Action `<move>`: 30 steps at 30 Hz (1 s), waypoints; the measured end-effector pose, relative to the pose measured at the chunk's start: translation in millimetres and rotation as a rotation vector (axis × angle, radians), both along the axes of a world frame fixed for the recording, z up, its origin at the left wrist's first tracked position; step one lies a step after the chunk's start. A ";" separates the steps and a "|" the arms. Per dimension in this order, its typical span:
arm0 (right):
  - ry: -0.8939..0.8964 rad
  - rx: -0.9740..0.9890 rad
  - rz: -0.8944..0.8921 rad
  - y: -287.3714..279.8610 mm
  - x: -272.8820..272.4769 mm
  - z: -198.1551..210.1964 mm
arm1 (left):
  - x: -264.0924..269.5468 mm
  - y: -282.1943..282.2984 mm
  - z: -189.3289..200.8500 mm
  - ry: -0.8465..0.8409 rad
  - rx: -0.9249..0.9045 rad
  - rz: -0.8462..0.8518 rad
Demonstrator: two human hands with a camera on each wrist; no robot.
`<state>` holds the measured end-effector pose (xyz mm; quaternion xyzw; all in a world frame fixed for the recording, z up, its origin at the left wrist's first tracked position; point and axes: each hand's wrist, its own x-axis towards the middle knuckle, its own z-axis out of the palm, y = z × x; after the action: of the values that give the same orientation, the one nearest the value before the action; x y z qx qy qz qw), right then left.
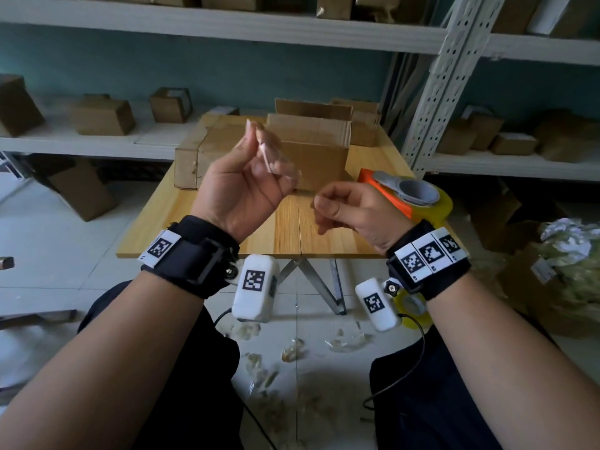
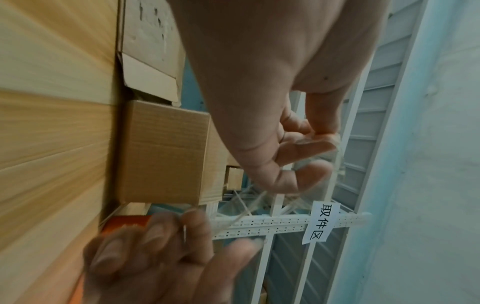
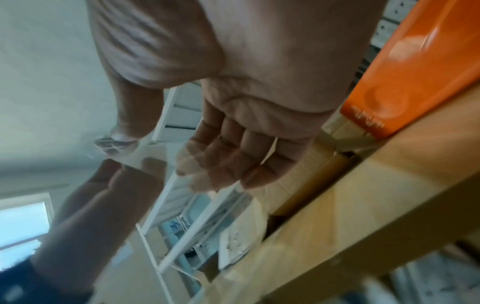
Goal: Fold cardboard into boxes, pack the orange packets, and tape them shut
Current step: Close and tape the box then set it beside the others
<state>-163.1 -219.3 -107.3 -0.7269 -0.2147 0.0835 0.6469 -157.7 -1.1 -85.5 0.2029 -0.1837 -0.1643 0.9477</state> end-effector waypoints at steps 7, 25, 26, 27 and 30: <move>-0.092 -0.133 -0.109 -20.8 7.0 -3.9 | 5.9 33.7 5.8 0.030 -0.041 0.098; -0.069 0.610 -0.386 -44.9 30.8 69.1 | 47.1 44.8 68.6 -0.260 0.177 0.403; -0.082 0.642 -0.391 -44.1 37.4 75.8 | 55.8 36.8 78.7 -0.248 0.134 0.402; -0.088 0.672 -0.400 -42.8 44.9 80.9 | 66.7 27.7 88.0 -0.215 0.077 0.398; -0.065 0.763 -0.436 -40.8 67.1 83.8 | 103.9 -7.1 105.4 -0.001 -0.021 0.421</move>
<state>-96.0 -260.1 -23.5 -0.4664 -0.0922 -0.1631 0.8645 -53.8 -8.2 20.0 0.2268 -0.1397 0.0392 0.9631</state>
